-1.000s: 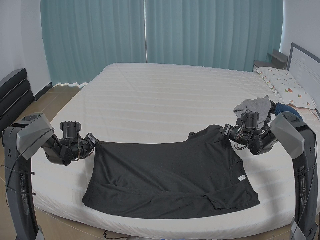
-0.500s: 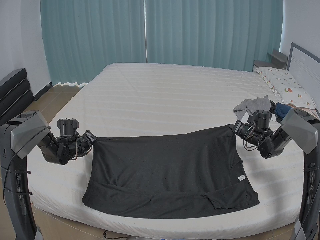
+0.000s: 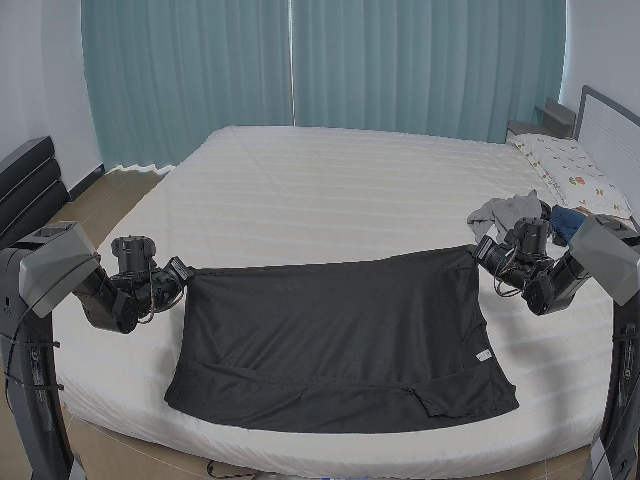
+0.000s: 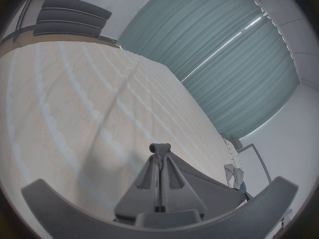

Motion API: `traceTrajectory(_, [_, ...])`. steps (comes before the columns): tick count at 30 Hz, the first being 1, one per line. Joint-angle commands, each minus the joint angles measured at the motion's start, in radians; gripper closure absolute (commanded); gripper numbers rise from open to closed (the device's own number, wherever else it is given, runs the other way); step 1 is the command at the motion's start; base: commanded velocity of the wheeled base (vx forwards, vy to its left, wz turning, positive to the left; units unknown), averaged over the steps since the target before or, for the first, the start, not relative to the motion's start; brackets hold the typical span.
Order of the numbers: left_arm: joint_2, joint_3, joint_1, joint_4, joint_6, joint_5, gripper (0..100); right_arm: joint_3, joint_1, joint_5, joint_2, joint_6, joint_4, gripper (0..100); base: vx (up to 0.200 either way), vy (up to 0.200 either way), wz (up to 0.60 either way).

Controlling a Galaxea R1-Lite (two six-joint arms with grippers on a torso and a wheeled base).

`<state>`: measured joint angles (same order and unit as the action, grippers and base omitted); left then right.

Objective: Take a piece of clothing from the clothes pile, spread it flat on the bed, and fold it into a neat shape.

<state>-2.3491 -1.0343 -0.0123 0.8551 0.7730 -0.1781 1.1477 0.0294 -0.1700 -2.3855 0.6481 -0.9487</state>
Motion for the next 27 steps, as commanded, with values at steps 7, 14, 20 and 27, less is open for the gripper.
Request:
traceTrajectory(7, [0.004,0.031,-0.005,0.018,-0.055,-0.003,100,-0.039,-0.016,-0.005,0.008,-0.001,-0.013,100,0.000,0.000,0.00])
traceTrajectory(14, [-0.004,0.031,-0.006,0.019,-0.057,0.000,100,-0.065,-0.009,-0.014,0.003,0.001,-0.015,100,0.000,0.000,0.00])
traceTrajectory(20, [0.019,0.036,-0.021,0.018,-0.069,-0.001,100,-0.112,-0.009,-0.072,0.034,-0.001,-0.007,100,0.000,0.000,0.00])
traceTrajectory(27, [0.036,0.042,-0.024,0.015,-0.073,-0.004,100,-0.108,-0.016,-0.083,0.058,0.002,-0.018,100,0.000,0.000,0.00])
